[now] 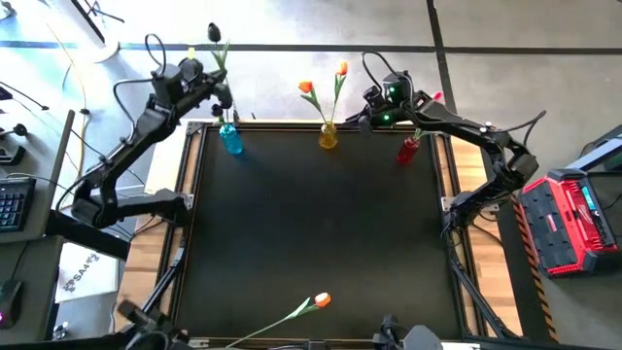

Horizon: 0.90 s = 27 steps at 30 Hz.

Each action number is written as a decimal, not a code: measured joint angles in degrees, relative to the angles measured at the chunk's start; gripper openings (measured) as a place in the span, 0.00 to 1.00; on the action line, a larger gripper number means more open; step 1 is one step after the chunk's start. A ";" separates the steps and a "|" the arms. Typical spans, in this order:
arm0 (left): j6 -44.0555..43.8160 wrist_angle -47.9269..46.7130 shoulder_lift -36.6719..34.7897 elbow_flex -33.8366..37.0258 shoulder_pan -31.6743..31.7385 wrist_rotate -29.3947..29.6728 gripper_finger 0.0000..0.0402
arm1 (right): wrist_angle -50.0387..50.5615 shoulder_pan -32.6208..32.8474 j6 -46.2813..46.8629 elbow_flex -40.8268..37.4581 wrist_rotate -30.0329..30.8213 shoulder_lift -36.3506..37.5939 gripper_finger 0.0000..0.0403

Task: Sort flowers into vase by color
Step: Put the black flower into the blue vase

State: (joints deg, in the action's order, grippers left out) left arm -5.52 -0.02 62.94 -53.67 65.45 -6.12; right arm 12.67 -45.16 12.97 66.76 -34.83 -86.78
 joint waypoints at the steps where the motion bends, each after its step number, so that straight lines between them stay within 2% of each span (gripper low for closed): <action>1: 0.07 -0.65 -1.25 0.91 0.00 0.92 0.00 | 0.00 -0.23 0.00 0.00 -0.62 0.00 0.35; 11: 1.27 -1.31 -11.21 7.03 0.04 5.09 0.00 | 0.37 -0.99 -0.10 0.00 -1.81 0.00 0.35; 20: 0.66 -0.70 -12.20 9.77 -0.59 4.34 0.00 | 0.50 -0.99 -0.56 0.00 -2.14 0.00 0.35; 27: 1.66 -4.24 -10.97 9.77 -1.07 4.27 0.00 | 1.58 -0.99 -1.10 0.00 -2.16 0.02 0.35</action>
State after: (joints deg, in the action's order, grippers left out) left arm -3.87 -4.26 51.97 -43.90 64.38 -1.85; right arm 14.25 -46.15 11.87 66.76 -36.99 -86.76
